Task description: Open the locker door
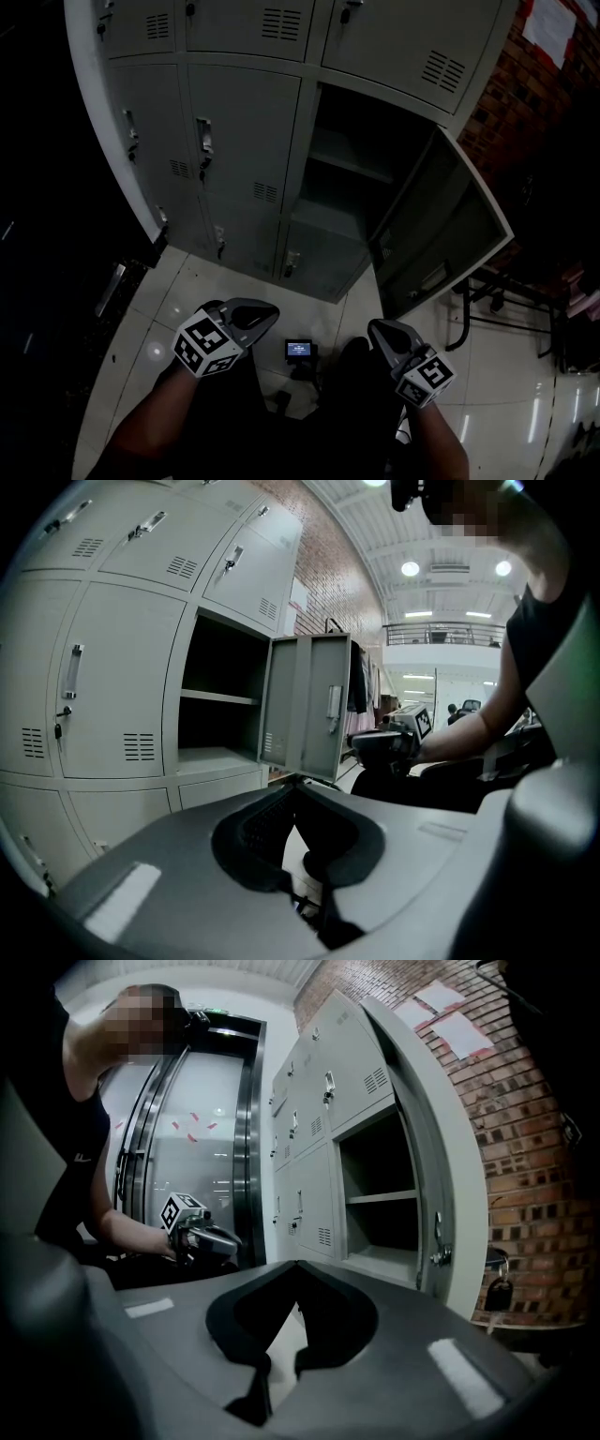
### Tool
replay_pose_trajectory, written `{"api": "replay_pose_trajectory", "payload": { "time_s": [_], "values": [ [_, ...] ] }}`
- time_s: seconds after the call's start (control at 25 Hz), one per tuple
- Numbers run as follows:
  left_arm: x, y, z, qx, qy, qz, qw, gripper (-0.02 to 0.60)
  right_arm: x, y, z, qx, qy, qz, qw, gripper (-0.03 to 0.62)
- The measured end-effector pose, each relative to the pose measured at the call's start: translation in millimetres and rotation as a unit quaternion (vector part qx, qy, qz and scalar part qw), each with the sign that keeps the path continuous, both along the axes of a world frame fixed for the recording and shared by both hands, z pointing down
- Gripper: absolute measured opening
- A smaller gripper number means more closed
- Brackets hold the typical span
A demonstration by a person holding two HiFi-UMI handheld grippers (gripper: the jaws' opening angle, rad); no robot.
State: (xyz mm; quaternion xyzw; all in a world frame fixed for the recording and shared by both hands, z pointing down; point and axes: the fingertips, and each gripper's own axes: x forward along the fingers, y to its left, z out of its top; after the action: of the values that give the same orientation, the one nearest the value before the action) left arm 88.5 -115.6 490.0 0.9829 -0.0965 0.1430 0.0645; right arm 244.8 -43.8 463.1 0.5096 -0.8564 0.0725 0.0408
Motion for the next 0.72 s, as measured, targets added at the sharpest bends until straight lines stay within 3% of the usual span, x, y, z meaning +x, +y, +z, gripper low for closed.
{"api": "replay_pose_trajectory", "payload": {
  "time_s": [0.72],
  "values": [
    [3.0, -1.0, -2.7, 0.004, 0.002, -0.001, 1.0, 0.011, -1.0, -0.5, -5.1, 0.005, -0.004, -0.006, 1.0, 0.0]
  ]
}}
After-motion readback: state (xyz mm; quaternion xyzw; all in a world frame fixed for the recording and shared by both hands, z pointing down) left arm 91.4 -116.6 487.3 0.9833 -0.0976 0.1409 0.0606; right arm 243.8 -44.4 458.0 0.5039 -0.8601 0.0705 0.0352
